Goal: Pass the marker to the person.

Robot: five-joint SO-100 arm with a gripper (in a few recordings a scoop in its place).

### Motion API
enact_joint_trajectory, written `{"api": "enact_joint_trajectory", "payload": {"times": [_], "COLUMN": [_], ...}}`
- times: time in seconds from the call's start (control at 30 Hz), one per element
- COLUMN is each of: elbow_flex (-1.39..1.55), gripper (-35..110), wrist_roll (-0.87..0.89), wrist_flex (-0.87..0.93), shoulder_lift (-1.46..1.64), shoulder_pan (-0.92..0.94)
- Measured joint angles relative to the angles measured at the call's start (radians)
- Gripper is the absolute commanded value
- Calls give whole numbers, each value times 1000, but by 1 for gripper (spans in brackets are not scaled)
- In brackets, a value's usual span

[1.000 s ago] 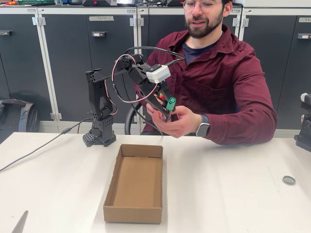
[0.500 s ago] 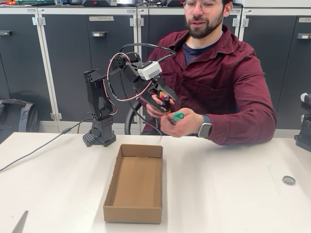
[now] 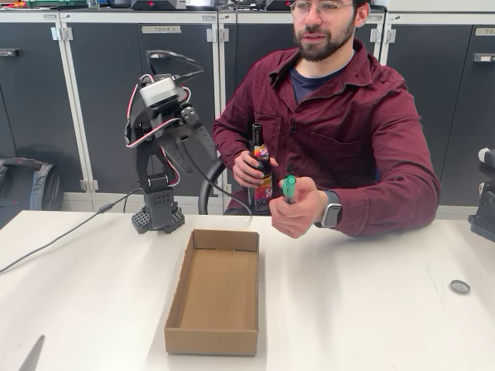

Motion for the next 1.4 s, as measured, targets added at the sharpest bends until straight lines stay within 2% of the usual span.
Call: {"api": "enact_joint_trajectory", "payload": {"times": [0.27,0.43,0.57,0.83,1.4], "elbow_flex": [183,397,506,704,609], "gripper": [27,16,5,14,18], "wrist_roll": [-17,-37,-41,31,60], "wrist_flex": [75,86,127,150,186], "shoulder_lift": [123,261,339,430,403], "shoulder_pan": [420,563,520,267,247]}}
